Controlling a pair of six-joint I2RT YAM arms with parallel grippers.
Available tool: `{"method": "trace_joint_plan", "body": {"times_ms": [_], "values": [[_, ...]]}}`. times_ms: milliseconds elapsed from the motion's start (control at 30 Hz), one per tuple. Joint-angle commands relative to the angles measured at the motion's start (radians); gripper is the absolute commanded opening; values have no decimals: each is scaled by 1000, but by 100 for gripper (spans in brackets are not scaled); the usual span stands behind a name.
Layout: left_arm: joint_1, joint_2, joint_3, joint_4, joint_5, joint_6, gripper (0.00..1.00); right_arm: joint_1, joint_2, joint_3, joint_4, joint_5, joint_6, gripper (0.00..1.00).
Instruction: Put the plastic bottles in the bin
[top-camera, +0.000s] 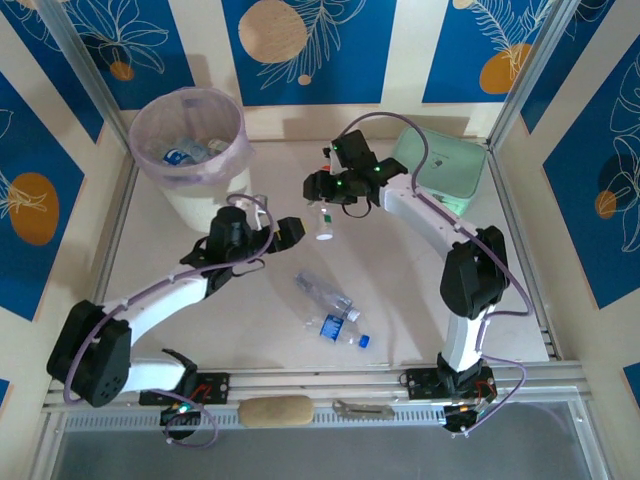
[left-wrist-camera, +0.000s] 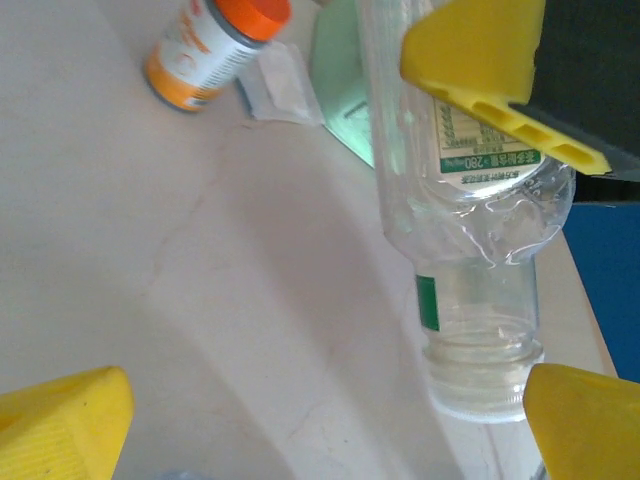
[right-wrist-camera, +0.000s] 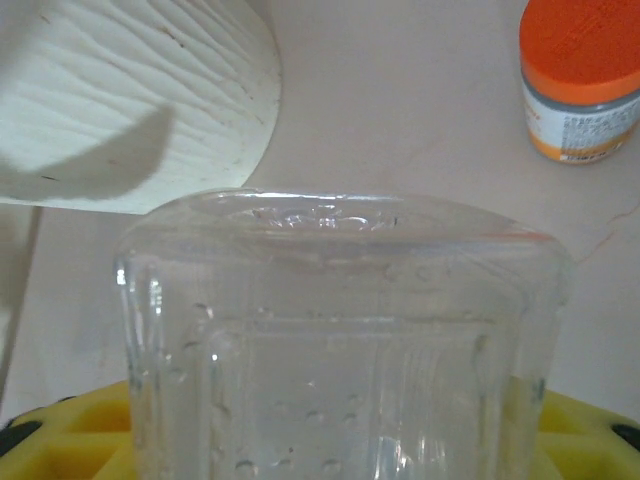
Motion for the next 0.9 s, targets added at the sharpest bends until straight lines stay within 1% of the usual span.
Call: {"method": "trace_joint_plan", "body": {"times_ms": [0,167,367,567,633,867], "values": [[-35,48,65,83,16,3,100,2,-48,-65,91,-58,104,49],[-74,119,124,116,44,1,100,3,-82,-133,139,-58,150,49],[-87,180,158,135,56,1,98,10,-106,-181,180,-111,204,49],[-90,203,177,114,61,39,88,6,-120,-222,230,-182,270,49],[-90,196,174,102,42,54,85,2,-127,-240,256,-207,295,49],[-91,169,155,106,-30,79,80,14,-147,-288,327,-262,363,48]]}}
